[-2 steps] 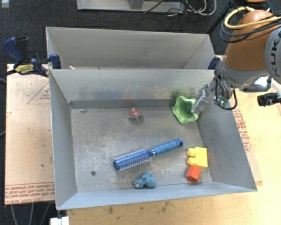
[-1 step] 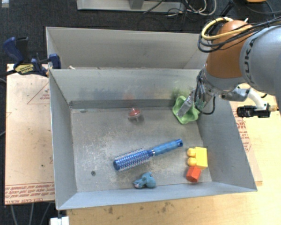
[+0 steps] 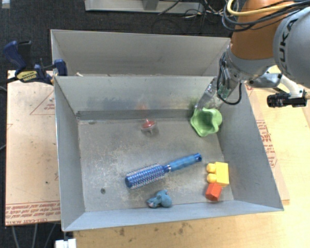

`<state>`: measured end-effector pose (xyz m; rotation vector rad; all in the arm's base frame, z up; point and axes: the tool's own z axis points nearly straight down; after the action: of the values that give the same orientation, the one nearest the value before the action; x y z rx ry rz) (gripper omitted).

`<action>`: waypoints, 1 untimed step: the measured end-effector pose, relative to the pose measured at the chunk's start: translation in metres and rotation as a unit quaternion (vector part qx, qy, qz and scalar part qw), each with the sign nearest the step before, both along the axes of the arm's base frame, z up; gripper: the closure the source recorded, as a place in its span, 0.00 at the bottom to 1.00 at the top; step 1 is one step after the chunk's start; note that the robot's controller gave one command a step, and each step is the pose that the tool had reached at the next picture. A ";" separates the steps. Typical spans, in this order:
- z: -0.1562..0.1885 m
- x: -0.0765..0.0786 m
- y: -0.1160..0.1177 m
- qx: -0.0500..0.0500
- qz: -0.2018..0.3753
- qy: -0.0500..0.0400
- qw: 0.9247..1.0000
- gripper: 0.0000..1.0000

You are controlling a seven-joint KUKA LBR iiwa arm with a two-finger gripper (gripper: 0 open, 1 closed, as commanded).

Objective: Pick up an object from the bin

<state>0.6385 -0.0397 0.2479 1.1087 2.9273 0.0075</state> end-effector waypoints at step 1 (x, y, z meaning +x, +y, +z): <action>-0.098 -0.007 0.079 0.000 0.127 0.008 0.992 1.00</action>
Offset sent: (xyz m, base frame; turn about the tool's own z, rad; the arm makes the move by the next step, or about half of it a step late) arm -0.0060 0.0770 -0.0957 -0.2538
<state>0.6317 0.0394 0.1501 0.7304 3.0591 0.0015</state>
